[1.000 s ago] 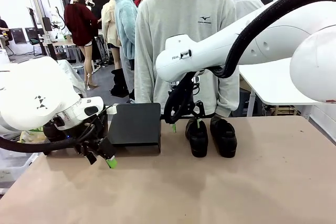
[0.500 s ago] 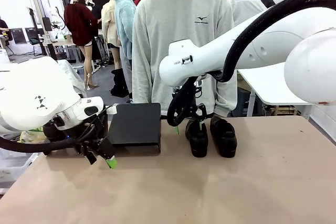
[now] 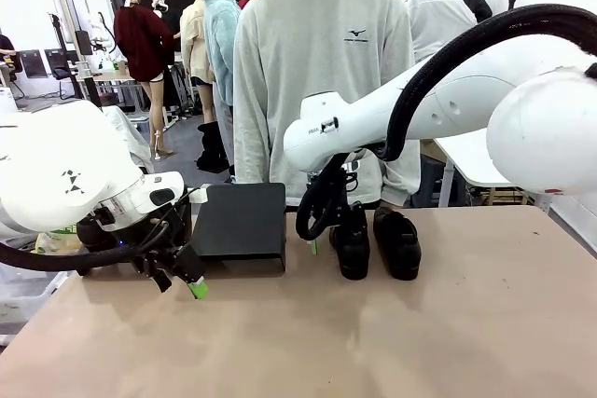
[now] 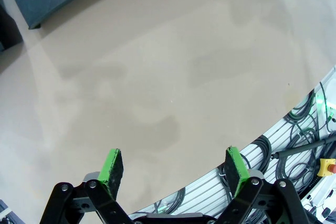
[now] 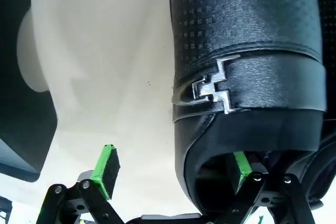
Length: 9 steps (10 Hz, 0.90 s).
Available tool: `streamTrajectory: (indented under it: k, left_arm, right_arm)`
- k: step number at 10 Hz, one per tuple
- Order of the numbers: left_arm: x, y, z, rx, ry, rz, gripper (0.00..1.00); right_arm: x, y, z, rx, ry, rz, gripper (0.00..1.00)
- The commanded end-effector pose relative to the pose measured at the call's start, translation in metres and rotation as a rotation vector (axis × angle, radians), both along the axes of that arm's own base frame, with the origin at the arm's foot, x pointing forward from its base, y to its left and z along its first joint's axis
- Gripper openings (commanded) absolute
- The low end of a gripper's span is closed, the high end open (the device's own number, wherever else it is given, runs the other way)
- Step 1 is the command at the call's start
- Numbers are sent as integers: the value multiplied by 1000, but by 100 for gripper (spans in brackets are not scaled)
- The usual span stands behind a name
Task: Organize the shoes by placing them on the stand.
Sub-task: Pick up one Shoe and place it in the middle of the table.
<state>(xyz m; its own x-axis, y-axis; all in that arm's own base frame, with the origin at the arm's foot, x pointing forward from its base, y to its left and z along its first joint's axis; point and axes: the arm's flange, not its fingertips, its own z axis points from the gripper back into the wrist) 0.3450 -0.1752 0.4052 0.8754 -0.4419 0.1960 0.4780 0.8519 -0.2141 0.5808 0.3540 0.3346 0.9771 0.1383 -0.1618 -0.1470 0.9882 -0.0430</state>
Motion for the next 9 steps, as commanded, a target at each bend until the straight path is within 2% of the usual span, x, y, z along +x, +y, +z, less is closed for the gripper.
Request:
streamTrajectory:
  k: [1,5,6,9]
  left_arm:
    - [0,2,-1,1,3,-3,100]
    - [0,2,-1,1,3,-3,100]
    - [0,2,-1,1,3,-3,100]
    - [0,2,-1,1,3,-3,100]
  right_arm:
    - [0,5,5,-5,-1,-26,86]
    - [3,6,2,-10,20,-37,15]
    - [5,6,2,-9,26,-37,0]
    - [5,6,1,-9,35,-41,0]
